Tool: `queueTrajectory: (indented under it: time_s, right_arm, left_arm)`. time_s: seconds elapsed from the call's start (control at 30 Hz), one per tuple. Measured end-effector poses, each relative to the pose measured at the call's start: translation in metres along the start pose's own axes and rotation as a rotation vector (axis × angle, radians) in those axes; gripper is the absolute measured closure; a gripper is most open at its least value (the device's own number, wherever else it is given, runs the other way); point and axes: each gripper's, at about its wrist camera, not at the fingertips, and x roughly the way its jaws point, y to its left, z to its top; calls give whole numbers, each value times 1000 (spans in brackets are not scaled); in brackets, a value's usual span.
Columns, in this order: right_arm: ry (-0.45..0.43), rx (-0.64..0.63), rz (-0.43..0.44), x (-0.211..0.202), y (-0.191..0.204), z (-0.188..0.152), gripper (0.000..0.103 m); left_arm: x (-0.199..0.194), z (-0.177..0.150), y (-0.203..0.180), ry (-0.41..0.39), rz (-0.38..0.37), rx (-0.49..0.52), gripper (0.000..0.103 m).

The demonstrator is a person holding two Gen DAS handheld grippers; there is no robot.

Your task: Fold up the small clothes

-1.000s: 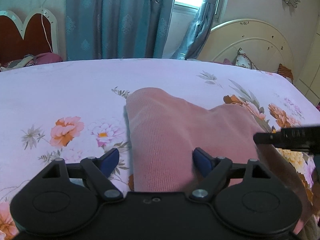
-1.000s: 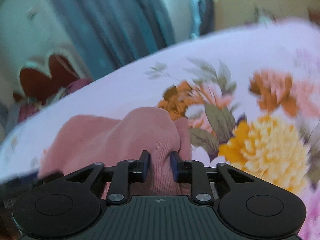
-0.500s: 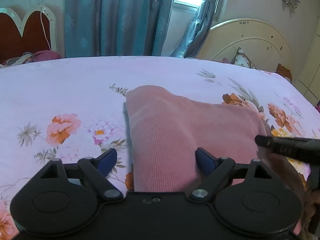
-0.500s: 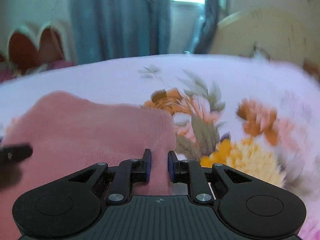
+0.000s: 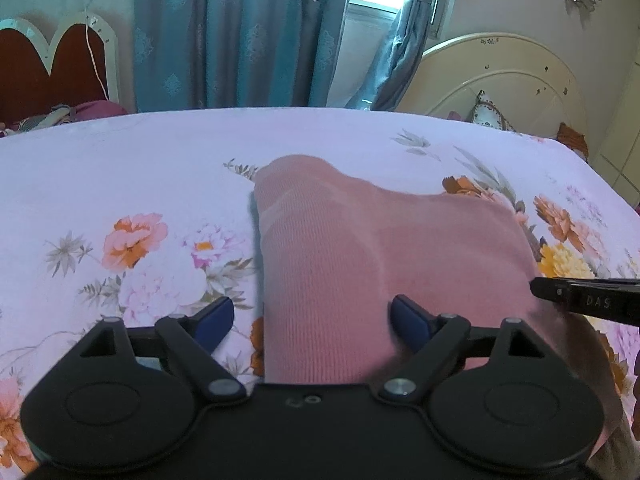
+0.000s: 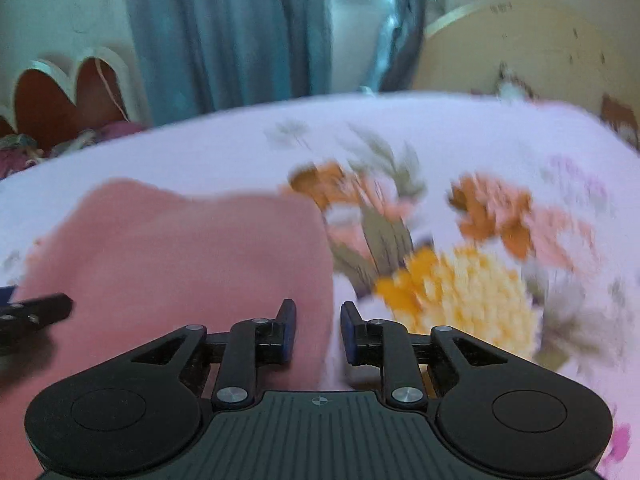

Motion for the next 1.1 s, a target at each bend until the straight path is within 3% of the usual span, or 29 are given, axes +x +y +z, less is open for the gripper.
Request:
queueTrajectory:
  time_s: [0.23,0.4,0.43,0.47,0.53,0.73,0.87,0.93,1.1]
  right_arm:
    - [-22,13,98,-42,4,-13,80]
    - [16,-28,76,-46,6,-37,80]
    - [19,-28,74,-46,4,-41,75]
    - [17,-26,59,-47,3,-43,62]
    - [12,-24,44,-52,0,-44,56]
    - [22,-35,110,-81,-1,-57,56]
    - [71,-52,70,-78,-7,-81,56]
    - [85,-6,93,-76,-17,-85,56]
    - [80,43,149,-86,-27,-71,56]
  left_arm:
    - [-20,-4,-7,19,3,-5,21]
    - [-32,-17,-11,32,1,-2,20]
    - [-33,-19,-12,34,2,-2,20]
    - [-34,-21,-11,37,3,-5,20]
    - [-39,-23,-10,42,4,-18,20]
    - [-62,-41,-11,68,-30,-4,22]
    - [-57,-70,-11,139,-35,7,21]
    - [-58,-78,-10,117,-39,9,20]
    - [-66,-67,-7,110,-67,-25,22]
